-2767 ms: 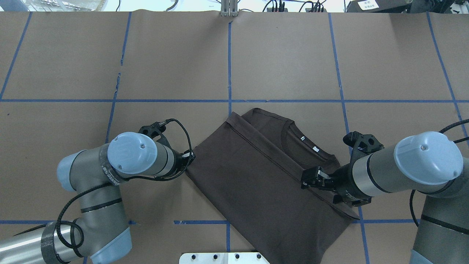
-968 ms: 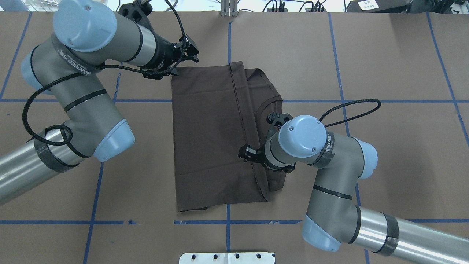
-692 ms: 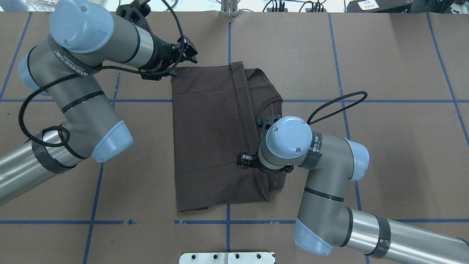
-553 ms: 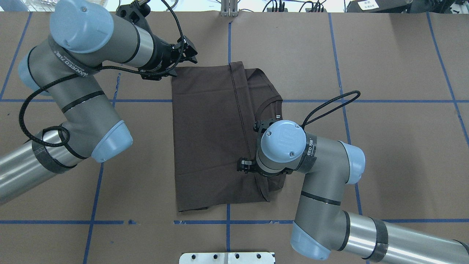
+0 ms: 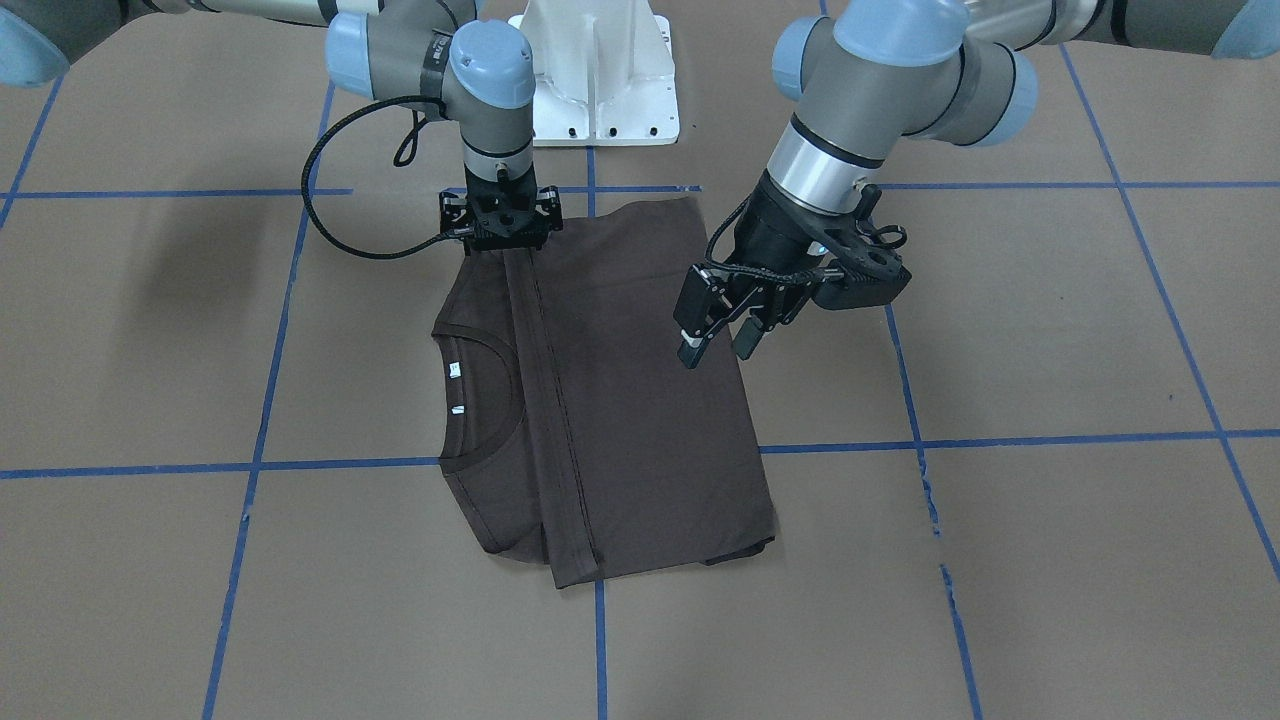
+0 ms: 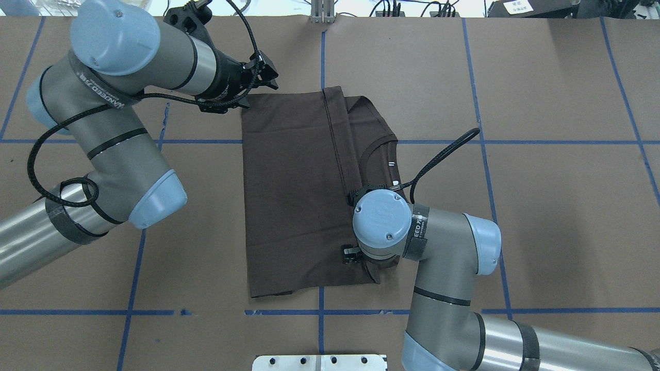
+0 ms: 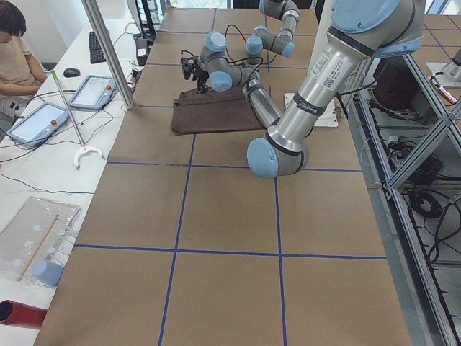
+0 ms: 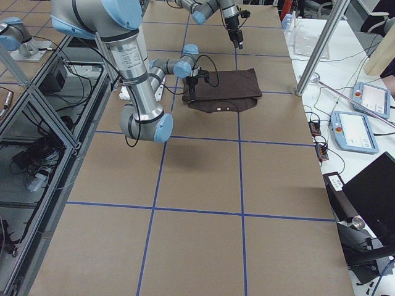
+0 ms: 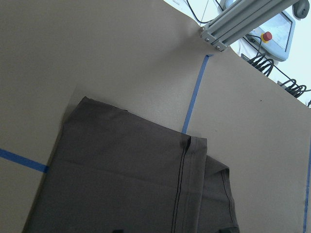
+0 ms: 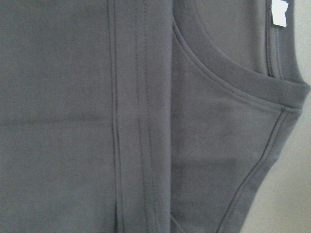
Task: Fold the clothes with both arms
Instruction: 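Fold the shirt edge over toward the left gripper with the right gripper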
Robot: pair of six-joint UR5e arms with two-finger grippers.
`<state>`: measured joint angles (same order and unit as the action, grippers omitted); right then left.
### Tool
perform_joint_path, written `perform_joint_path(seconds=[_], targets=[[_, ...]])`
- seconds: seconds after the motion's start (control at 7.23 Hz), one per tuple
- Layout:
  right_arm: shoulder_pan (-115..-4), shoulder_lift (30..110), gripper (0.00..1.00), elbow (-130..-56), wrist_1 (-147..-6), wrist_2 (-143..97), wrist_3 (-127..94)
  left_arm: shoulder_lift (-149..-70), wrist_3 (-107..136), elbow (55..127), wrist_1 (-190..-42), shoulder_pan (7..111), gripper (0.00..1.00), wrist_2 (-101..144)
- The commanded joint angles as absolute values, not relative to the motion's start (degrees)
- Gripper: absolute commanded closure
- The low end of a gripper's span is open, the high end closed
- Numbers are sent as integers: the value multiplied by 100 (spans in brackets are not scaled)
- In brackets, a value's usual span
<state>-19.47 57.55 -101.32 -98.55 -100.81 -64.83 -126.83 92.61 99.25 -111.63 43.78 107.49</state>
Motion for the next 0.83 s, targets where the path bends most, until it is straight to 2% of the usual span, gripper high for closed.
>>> perform_joint_path(seconds=[0.0, 0.14, 0.41, 0.69], targets=[[-1934, 5827, 0, -10151, -10107, -9967, -6223, -12683, 9264, 9958, -11171, 4377, 28, 10749], [-1960, 5871, 0, -10221, -10316, -9958, -6136, -12683, 9264, 9958, -11171, 4377, 28, 10749], [-2127, 6832, 0, -11096, -10380, -9897, -5461, -12691, 9342, 9975, -11171, 4377, 28, 10758], [-2031, 6708, 0, -11066, -10336, -9686, -5484, -12700, 9492, 9976, -11180, 4368, 28, 10758]])
